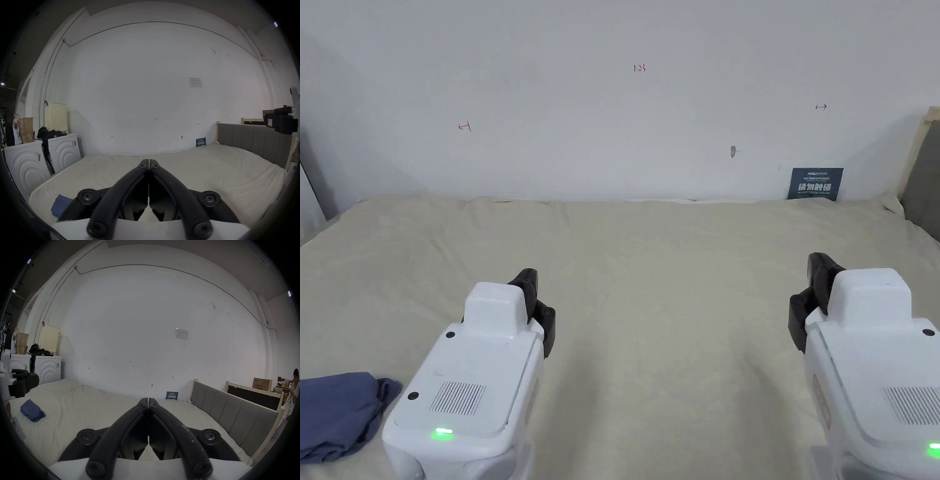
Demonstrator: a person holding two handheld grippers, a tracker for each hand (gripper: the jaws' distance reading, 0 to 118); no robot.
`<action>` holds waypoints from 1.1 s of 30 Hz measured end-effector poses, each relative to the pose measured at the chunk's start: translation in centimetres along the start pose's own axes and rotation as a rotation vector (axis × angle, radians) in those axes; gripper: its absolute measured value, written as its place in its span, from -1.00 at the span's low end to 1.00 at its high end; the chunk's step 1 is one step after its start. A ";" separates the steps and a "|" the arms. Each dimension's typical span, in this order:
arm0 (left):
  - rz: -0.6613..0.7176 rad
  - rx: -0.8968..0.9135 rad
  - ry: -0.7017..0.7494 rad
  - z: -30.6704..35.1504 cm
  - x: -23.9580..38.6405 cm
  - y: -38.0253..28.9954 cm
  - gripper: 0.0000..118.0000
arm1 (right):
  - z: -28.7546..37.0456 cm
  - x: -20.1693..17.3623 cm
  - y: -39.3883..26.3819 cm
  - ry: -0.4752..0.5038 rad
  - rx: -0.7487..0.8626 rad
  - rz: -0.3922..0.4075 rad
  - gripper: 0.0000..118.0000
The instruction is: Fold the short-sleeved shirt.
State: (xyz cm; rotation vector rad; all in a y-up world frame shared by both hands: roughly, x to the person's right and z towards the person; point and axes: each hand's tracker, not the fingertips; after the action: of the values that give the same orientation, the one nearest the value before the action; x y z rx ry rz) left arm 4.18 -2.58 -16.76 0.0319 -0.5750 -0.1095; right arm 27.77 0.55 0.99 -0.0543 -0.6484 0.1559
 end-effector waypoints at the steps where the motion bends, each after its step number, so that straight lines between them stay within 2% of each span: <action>1: -0.001 0.001 0.006 0.0 0.0 0.0 -1.00 | 0.1 0.0 0.0 0.001 0.000 0.000 -0.97; 33: 0.018 -0.005 0.052 -0.5 -1.4 0.1 -1.00 | 0.3 -0.2 0.0 0.008 0.001 -0.004 -0.97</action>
State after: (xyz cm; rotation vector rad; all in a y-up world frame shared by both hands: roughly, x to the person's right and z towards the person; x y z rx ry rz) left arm 3.32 -2.30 -17.90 0.0250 -0.5233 -0.0921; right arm 27.42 0.57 1.10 -0.0527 -0.6406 0.1522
